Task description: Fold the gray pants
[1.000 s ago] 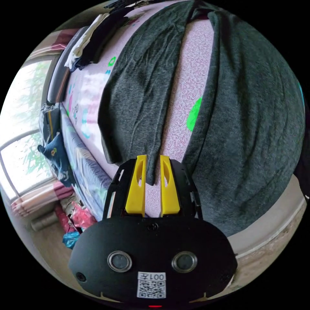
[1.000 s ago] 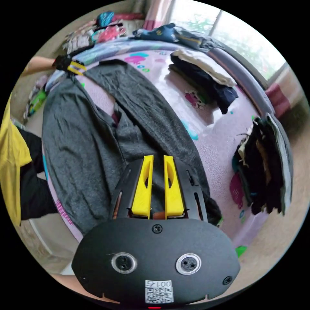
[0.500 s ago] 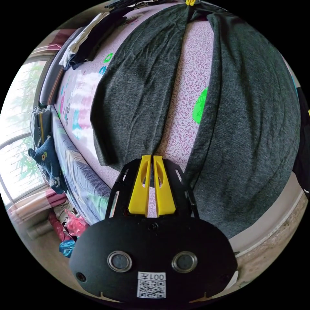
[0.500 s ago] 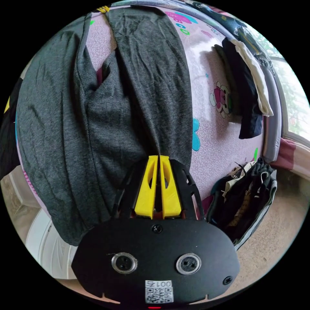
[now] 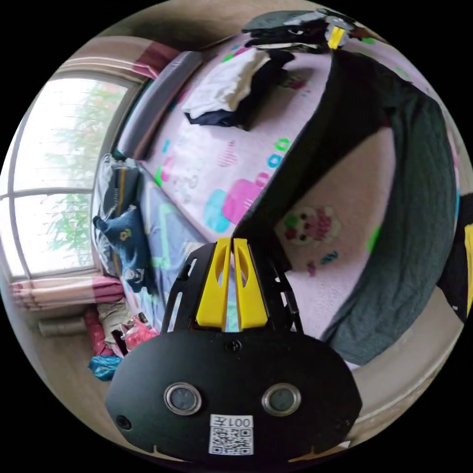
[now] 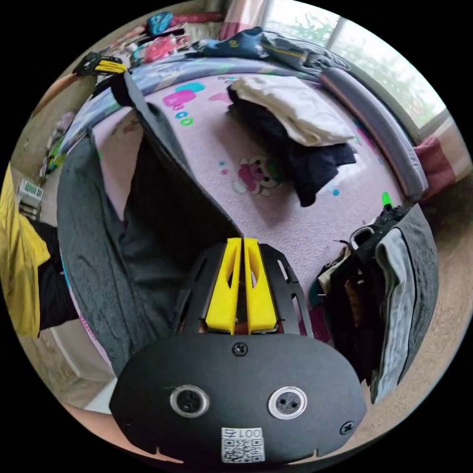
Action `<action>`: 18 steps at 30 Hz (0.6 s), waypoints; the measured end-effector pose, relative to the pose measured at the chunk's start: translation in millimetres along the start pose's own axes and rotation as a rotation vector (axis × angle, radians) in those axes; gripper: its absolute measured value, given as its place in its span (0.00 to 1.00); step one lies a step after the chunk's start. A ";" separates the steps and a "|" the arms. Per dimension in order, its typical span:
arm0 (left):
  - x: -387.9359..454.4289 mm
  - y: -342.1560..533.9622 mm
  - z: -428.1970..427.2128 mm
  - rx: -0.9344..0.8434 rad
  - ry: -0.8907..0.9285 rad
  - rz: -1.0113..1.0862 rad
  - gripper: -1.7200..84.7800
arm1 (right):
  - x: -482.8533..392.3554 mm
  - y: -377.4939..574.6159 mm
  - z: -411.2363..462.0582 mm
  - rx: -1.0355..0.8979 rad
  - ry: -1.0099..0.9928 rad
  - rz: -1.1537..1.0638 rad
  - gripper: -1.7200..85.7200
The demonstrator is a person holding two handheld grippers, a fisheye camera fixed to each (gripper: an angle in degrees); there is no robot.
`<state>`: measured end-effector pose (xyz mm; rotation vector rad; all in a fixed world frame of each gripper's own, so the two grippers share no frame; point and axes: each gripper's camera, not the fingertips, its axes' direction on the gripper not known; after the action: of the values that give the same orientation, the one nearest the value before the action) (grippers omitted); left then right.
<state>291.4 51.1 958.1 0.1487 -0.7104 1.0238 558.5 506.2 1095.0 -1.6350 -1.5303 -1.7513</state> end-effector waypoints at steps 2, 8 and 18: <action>-38.6 -19.6 12.3 -0.034 -0.037 -0.070 0.01 | 20.7 -4.3 9.9 0.005 0.003 0.061 0.03; -87.0 -84.3 99.9 -0.273 -0.056 -0.156 0.01 | 52.7 -12.1 69.2 -0.061 0.014 0.273 0.03; -110.6 -86.3 128.8 -0.295 -0.234 -0.387 0.00 | 22.3 71.8 31.2 0.314 0.118 0.405 0.03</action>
<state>266.2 -130.9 1008.1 0.1438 -0.9931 0.5287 624.8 513.3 1141.7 -1.5212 -1.2383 -1.2963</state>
